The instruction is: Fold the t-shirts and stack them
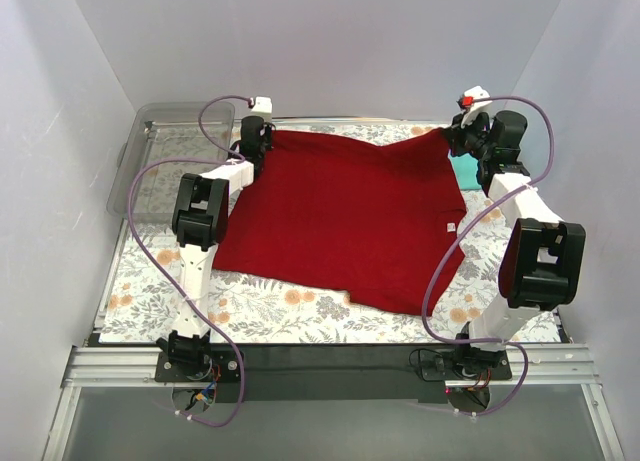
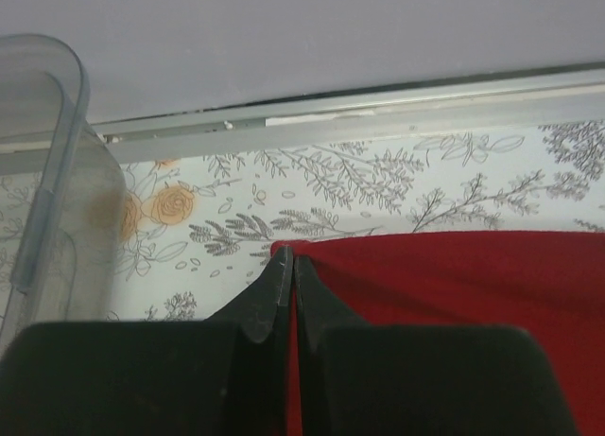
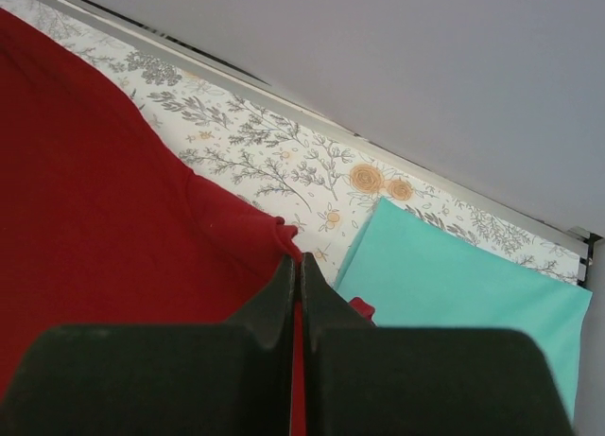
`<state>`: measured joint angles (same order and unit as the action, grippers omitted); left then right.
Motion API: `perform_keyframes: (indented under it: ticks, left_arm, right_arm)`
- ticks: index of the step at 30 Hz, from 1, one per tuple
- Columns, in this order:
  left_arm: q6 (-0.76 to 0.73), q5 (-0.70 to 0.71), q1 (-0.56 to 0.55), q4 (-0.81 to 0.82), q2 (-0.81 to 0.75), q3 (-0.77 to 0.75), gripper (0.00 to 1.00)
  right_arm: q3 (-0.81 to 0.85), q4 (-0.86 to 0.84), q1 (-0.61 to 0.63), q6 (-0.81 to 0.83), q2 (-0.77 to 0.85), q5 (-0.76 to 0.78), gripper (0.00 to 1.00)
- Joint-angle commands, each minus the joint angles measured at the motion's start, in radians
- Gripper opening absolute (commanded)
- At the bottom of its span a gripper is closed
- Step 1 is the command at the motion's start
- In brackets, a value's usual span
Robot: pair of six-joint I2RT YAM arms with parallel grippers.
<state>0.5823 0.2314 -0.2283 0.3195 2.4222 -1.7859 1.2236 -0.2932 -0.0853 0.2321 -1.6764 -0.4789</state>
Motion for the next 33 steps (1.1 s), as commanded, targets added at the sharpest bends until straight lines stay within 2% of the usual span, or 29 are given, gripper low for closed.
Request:
perform_keyframes:
  ticks: [1,21,33]
  left_arm:
    - [-0.032,0.003,0.004,0.055,-0.051,0.043,0.00]
    - [-0.065,0.013,0.006,0.133,-0.176,0.220,0.00]
    - [-0.070,0.022,0.006,0.205,-0.299,0.410,0.00]
  right_arm:
    - [-0.015,-0.049,-0.005,-0.016,0.053,-0.035,0.01]
    - [-0.222,-0.026,-0.008,0.022,0.248,-0.110,0.01]
    - [-0.280,0.005,-0.034,0.049,0.319,-0.089,0.01]
